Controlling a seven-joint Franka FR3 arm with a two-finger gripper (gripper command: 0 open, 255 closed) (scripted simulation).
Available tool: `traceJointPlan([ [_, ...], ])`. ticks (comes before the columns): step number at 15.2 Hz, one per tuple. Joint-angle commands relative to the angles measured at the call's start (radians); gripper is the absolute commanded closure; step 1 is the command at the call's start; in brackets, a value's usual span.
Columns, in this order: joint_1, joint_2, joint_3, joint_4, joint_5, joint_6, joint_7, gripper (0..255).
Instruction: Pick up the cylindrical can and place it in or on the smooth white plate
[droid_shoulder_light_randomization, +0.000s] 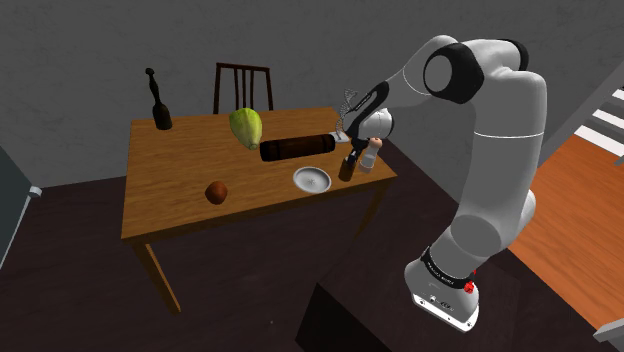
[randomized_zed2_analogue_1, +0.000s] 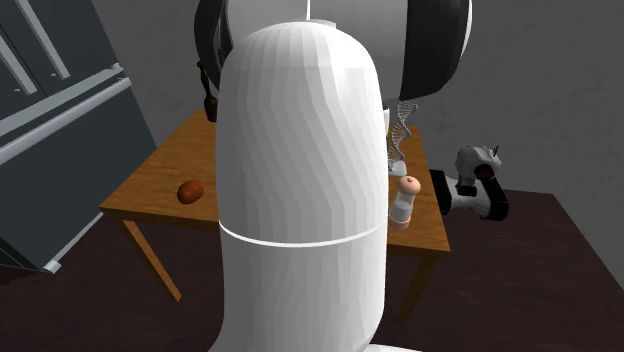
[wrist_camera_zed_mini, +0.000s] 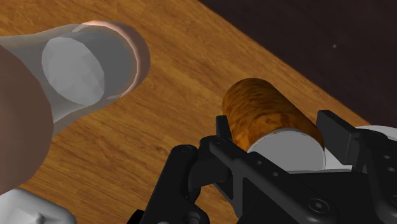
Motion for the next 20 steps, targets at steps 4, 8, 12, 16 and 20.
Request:
traceJointPlan([
  [4,0.0,0.001,0.0,-0.001,0.0,0.0,0.0,255],
  [8,0.008,-0.023,-0.011,-0.005,-0.013,-0.019,0.009,255],
  [12,0.023,-0.071,-0.031,-0.01,-0.039,-0.06,0.027,255],
  [16,0.036,-0.118,-0.049,-0.013,-0.066,-0.102,0.046,255],
  [20,0.047,-0.162,-0.064,-0.011,-0.094,-0.145,0.065,255],
])
